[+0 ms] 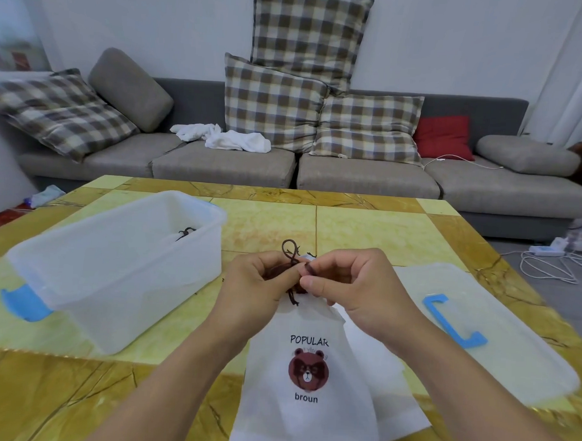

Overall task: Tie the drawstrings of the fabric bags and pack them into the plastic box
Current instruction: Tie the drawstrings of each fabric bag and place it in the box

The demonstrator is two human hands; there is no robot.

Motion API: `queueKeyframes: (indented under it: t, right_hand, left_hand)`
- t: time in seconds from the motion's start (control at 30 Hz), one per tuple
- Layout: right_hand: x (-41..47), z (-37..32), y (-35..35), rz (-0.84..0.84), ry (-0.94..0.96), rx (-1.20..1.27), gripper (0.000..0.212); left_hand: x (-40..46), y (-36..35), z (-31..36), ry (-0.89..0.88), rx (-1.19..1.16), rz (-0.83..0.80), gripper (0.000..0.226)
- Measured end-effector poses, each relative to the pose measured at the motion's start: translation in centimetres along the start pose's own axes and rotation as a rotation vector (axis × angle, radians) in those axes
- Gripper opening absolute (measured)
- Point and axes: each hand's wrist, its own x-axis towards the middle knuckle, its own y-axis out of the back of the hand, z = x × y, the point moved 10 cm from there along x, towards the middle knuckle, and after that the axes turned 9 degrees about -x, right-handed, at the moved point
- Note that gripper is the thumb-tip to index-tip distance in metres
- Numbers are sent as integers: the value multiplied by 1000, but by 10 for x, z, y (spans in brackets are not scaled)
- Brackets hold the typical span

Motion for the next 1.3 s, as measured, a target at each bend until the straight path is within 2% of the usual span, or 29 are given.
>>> queueKeyframes:
  t: [0.2,0.43,0.57,0.73,0.83,0.93,1.07,1.2,1.3]
  right_hand:
    - [0,0,3,-6,31,6,21]
    - [1,4,-1,-87,-25,2,16]
    - [0,13,3,30,-73,71,7]
    - [1,20,8,102,-115,49,25]
    - [0,16,1,17,-106,49,17]
    - [-2,16,0,29,-136,88,8]
    - [-1,12,4,85,-109,34,3]
    - [-1,2,9,124,-22,-137,15]
    - [0,0,10,162,23,-211,16]
  left_hand:
    - [0,2,-3,50,-144,26,10]
    - [-1,5,-6,79,-205,53,10]
    - [-4,0,-9,87,-214,33,11]
    - [-2,0,-11,101,-227,34,12]
    - [-3,-4,-10,114,-244,-3,14]
    - [-2,-4,-8,113,-244,-31,16]
    - [-1,-4,-3,58,-204,-37,15]
    - [-2,-1,13,-83,-42,25,11]
    - [-1,-2,21,-183,109,15,11]
